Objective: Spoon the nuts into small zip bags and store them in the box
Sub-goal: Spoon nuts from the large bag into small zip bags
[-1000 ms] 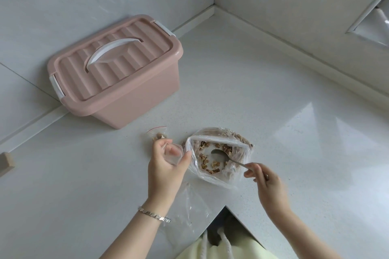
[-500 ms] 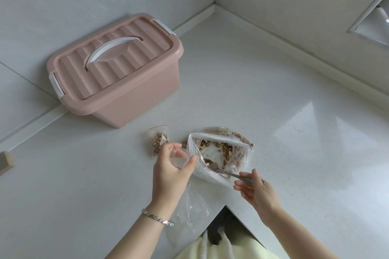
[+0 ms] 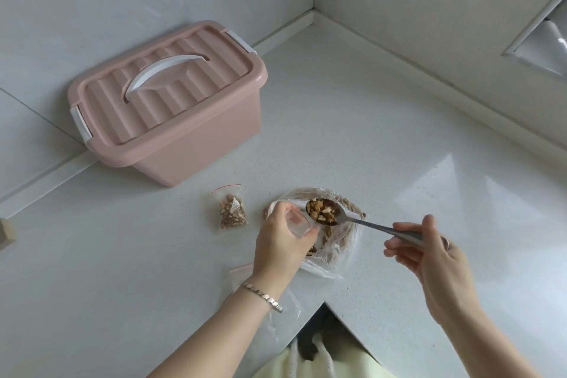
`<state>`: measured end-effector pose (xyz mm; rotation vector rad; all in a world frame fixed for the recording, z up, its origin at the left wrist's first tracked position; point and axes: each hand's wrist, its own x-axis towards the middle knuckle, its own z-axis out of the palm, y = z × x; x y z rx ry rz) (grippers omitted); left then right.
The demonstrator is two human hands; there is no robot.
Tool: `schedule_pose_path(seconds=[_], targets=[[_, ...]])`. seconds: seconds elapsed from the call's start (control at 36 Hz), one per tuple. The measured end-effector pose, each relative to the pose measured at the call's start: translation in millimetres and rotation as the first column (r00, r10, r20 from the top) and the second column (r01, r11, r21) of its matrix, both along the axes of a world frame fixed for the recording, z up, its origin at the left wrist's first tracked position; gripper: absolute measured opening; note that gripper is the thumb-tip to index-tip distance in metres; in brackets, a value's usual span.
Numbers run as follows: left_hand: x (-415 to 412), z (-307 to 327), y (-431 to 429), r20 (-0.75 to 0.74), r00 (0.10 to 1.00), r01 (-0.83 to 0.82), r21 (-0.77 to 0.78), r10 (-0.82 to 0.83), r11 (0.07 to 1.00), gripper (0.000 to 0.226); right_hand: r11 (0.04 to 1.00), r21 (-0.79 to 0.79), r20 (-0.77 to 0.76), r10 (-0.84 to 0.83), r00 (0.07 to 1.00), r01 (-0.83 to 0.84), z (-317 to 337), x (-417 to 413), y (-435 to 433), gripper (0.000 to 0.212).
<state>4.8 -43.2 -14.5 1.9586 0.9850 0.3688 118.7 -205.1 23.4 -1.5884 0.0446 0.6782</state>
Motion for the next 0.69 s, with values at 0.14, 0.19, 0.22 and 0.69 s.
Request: schedule_pose_path(seconds=[0.14,0.19,0.22,0.69], targets=[[3.8,-3.4,-3.2,-0.010,0.999,0.043,0.028,-0.042,0.999,0.038,1.000,-0.009,0.140,0.026,0.990,-0.025,21.8,-4.2,10.3,0.047],[4.9,-3.6,-4.5,-0.012,0.999,0.053,0.049,-0.052,0.997,0.039,0.997,-0.028,0.223,0.072,0.972,-0.067,27.8,-7.4,14.9,0.046],[5.3,-3.9,-5.2,-0.012,0.998,0.058,0.056,-0.057,0.997,0.038,0.995,-0.038,0.268,0.101,0.958,-0.094,30.7,-9.6,17.2,0.046],[-6.2,-3.5,-5.1,0.061,0.993,-0.103,-0.009,0.104,0.995,0.029,0.964,-0.183,0.666,0.264,0.698,-0.191,30.4,-9.7,15.3,0.035]])
